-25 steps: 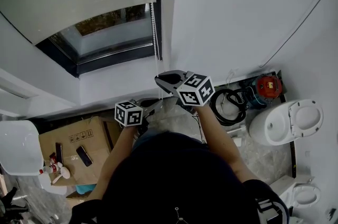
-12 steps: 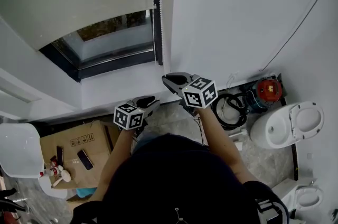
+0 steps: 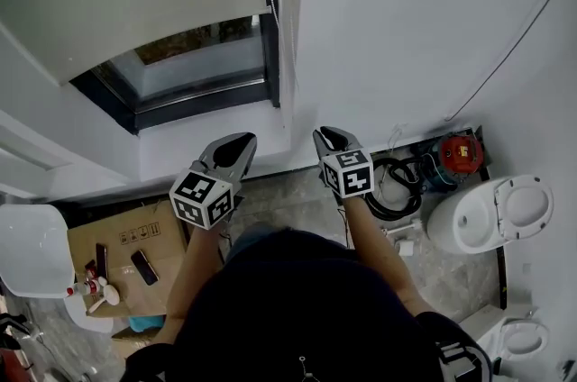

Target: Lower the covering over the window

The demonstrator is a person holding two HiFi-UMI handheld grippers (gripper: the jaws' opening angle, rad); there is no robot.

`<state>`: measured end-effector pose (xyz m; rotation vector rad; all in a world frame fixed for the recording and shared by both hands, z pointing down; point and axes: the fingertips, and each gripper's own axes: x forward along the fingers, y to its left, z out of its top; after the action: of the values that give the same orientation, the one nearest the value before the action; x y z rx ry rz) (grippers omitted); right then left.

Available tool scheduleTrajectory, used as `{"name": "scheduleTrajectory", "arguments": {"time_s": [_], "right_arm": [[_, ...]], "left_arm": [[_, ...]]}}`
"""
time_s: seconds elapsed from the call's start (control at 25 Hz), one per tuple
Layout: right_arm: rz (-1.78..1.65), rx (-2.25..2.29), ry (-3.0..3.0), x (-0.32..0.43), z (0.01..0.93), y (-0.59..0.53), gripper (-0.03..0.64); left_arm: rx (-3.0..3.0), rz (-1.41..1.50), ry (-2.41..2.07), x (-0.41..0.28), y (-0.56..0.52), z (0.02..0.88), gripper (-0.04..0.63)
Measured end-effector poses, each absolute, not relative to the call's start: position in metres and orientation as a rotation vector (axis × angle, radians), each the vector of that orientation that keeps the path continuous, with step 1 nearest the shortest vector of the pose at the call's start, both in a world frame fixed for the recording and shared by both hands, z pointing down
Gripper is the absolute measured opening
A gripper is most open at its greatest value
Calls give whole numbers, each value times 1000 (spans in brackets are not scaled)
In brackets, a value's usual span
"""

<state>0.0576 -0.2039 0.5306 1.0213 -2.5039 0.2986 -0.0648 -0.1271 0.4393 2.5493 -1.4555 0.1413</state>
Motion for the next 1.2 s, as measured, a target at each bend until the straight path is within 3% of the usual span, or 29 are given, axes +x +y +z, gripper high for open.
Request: {"name": "scheduleTrajectory", "arguments": {"time_s": [0.44,0.8,1.2], "right_arm": [[4,1564,-2550,140,404,-227,17],[-311,1600,-2755,124,289,-191,14],[-445,1506,-2807,96,263,-166,12]], "left_arm": [[2597,72,-1717,-71,-130,371,12],[2576,-17,-1936,-85,-124,319,12],[2571,-106,-2017,-84,-115,292,12]]}}
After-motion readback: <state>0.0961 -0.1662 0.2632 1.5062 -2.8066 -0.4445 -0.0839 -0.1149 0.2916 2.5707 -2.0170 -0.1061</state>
